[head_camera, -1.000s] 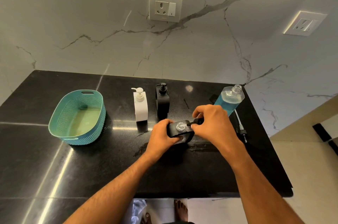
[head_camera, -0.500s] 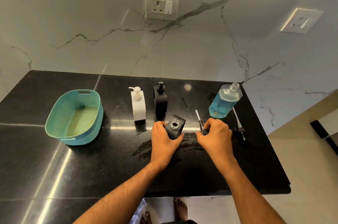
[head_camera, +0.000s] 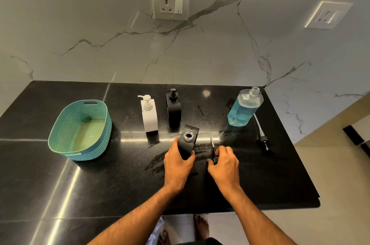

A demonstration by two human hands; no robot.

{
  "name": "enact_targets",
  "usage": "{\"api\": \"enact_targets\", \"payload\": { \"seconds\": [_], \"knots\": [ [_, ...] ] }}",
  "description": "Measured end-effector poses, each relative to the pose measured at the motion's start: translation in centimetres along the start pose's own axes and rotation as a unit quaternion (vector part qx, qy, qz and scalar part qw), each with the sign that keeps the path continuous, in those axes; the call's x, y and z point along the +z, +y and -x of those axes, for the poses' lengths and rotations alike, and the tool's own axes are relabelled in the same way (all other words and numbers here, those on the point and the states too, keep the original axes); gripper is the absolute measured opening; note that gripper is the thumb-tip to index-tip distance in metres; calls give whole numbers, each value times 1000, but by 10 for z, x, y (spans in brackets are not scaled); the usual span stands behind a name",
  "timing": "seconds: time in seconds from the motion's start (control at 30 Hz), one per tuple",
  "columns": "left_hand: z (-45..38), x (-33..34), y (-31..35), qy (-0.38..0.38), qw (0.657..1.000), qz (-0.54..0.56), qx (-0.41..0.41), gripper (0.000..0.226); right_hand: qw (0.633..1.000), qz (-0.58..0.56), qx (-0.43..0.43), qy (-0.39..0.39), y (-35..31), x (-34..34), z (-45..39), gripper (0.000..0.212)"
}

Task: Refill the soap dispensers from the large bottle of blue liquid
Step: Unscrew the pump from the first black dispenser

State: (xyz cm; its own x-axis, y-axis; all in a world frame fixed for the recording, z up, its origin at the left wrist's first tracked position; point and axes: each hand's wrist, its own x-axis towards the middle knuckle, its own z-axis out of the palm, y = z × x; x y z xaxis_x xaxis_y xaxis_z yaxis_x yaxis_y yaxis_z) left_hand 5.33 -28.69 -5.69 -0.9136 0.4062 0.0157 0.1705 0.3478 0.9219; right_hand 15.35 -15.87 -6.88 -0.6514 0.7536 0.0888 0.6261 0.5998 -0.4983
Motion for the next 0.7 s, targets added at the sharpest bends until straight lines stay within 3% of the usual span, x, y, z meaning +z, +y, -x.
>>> {"api": "enact_targets", "payload": {
  "seconds": [0.5,0.7],
  "knots": [
    [0,8,14,28,999,14,21,51,999,50,-16,-8,12,1,-9,47],
    [-4,10,21,34,999,23,24,52,998,20,-28,49,18,-4,-22,49]
  ]
}}
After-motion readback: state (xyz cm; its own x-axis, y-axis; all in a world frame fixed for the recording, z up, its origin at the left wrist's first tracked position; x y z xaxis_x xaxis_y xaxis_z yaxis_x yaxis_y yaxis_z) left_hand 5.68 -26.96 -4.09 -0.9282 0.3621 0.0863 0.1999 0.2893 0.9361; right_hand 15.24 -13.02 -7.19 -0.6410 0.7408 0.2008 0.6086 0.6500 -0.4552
